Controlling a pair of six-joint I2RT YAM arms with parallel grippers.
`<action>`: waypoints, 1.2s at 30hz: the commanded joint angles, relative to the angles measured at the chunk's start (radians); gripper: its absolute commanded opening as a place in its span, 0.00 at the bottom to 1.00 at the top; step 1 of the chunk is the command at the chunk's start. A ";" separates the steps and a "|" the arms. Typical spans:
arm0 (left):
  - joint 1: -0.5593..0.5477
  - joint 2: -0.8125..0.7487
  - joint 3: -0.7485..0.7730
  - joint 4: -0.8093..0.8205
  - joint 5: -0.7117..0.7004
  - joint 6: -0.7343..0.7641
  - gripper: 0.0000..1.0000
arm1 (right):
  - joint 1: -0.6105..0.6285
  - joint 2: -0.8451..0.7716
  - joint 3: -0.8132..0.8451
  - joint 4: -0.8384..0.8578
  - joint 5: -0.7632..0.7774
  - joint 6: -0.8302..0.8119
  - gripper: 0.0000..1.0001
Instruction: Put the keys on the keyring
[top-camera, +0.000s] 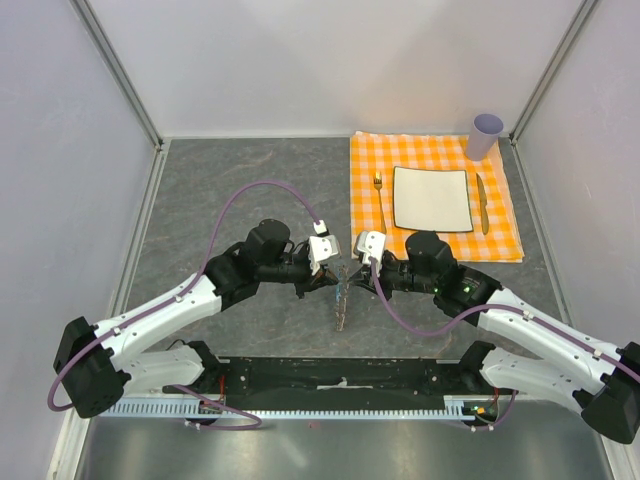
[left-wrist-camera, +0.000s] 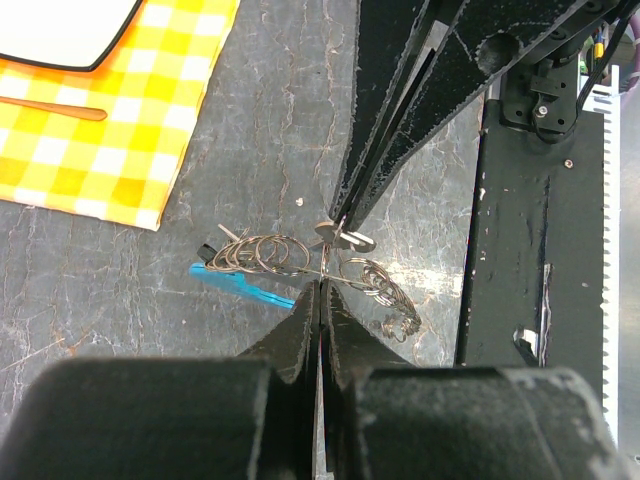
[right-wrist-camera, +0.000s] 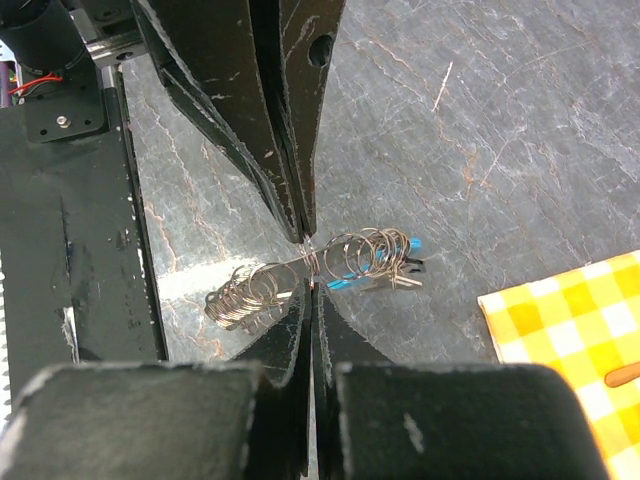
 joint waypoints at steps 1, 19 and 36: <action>-0.005 -0.024 0.003 0.082 0.022 -0.030 0.02 | 0.005 0.009 0.003 0.033 -0.034 -0.002 0.00; -0.005 -0.024 0.003 0.080 0.010 -0.024 0.02 | 0.005 -0.020 0.000 0.033 0.007 -0.003 0.00; -0.004 -0.022 0.005 0.070 0.001 -0.024 0.02 | 0.005 -0.025 -0.001 0.027 0.030 -0.005 0.00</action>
